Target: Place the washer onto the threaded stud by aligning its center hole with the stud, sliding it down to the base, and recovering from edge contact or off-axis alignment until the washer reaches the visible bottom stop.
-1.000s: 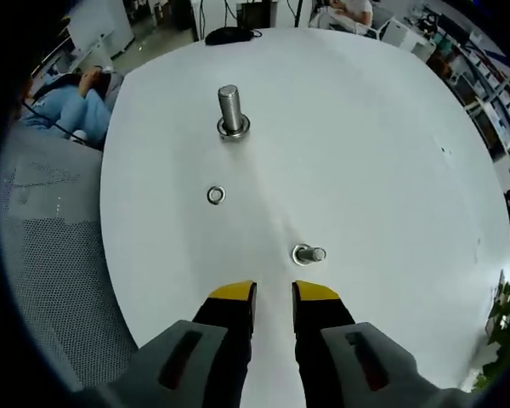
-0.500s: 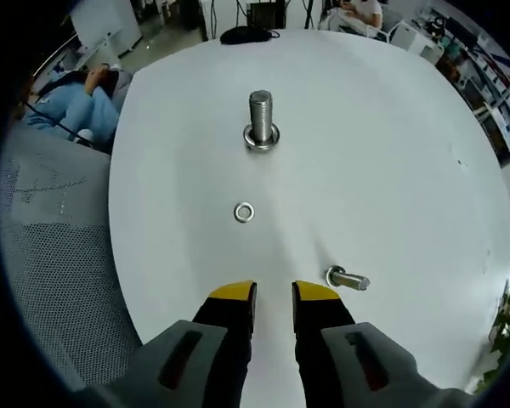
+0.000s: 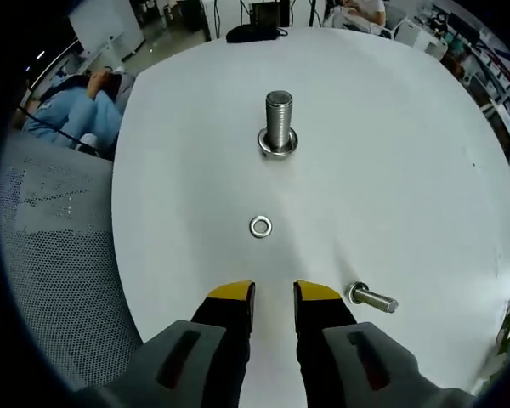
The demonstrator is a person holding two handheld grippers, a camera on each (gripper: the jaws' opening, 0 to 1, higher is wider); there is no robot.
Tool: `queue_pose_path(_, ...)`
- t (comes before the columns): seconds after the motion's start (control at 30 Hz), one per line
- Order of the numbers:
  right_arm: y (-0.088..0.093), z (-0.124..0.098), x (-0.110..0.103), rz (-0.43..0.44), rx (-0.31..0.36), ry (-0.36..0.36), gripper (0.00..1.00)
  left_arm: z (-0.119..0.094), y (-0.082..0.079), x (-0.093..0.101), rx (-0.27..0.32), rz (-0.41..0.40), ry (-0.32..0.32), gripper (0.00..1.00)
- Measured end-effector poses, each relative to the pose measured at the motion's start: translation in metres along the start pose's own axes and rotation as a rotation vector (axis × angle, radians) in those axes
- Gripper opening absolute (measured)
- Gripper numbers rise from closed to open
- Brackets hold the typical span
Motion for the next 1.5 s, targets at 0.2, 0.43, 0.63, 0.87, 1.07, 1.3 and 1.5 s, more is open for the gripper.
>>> queue_pose_path(0.2, -0.004, 0.011, 0.0, -0.02, -0.004, -0.011, 0.21, 0.0, 0.0, -0.001, -0.001, -0.009, -0.003, 0.18)
queue_pose_path(0.43, -0.017, 0.02, -0.008, -0.053, 0.014, -0.019, 0.21, 0.0, 0.001, 0.0, -0.01, -0.003, 0.002, 0.18)
queue_pose_path(0.63, -0.026, 0.024, -0.006, -0.081, 0.036, -0.002, 0.21, 0.0, 0.0, 0.0, -0.004, -0.006, 0.01, 0.18)
queue_pose_path(0.87, -0.038, 0.027, -0.006, -0.09, 0.035, -0.003, 0.2, 0.0, 0.0, -0.001, -0.003, -0.01, 0.007, 0.18)
queue_pose_path(1.07, -0.042, 0.027, -0.004, -0.104, -0.005, -0.023, 0.2, 0.0, 0.0, 0.0, -0.004, -0.01, 0.007, 0.18)
queue_pose_path(1.3, -0.05, 0.029, -0.004, -0.146, -0.071, -0.028, 0.14, 0.0, 0.0, -0.001, -0.002, -0.009, 0.005, 0.18)
queue_pose_path(1.5, -0.051, 0.028, -0.004, -0.152, -0.094, -0.028, 0.14, 0.0, 0.001, -0.001, -0.003, -0.011, 0.002, 0.18)
Point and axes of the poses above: the point that each gripper's makers call its tool centre point, and the gripper's own axes: z roughly forward along the fingers, x roughly to its right, y roughly out of its underside, the point moved 10 cm from there along -z, roughly backward along the fingers, and after that the axes turned 10 degrees about -z, right-handed, at the moved point
